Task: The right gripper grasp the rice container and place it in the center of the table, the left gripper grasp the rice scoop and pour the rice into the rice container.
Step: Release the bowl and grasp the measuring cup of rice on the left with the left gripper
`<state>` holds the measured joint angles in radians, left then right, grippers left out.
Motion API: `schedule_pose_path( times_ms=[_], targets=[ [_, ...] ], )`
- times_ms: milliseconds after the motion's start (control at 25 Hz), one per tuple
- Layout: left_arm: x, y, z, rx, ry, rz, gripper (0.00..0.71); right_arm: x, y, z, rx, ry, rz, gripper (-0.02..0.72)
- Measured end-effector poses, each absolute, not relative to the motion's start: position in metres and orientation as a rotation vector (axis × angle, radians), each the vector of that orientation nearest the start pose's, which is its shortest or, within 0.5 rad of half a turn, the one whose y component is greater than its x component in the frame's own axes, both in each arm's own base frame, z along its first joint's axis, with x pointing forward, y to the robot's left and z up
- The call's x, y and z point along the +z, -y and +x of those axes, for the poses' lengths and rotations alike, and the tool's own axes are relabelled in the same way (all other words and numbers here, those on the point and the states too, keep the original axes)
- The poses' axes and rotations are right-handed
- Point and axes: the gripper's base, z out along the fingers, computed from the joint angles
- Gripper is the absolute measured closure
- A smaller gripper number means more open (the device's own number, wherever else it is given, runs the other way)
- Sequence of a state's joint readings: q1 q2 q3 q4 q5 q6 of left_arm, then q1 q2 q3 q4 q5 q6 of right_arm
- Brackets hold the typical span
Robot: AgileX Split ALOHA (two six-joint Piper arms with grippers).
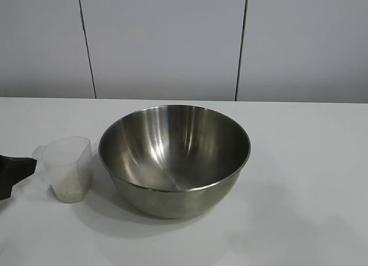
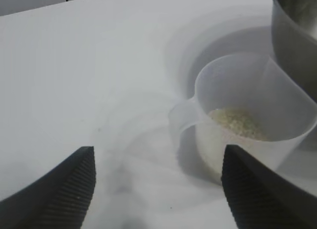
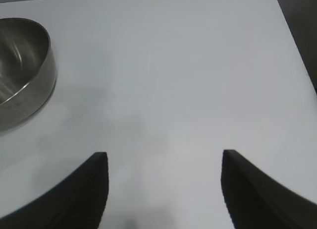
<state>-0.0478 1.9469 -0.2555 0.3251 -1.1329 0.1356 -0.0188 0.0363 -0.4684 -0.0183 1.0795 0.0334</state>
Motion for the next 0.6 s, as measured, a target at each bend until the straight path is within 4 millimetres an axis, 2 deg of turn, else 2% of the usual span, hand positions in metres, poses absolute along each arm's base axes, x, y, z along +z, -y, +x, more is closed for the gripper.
schedule_pose_path(
  times_ms=[440, 600],
  targets=[
    [0.072, 0.04, 0.255, -0.164, -1.93, 0.518, 0.198, 0.267, 0.002, 0.003, -0.014, -2.13, 0.056, 0.251],
    [0.063, 0.04, 0.255, -0.173, -1.958, 0.522, 0.253, 0.267, 0.002, 0.003, -0.014, -2.13, 0.056, 0.251]
  ],
)
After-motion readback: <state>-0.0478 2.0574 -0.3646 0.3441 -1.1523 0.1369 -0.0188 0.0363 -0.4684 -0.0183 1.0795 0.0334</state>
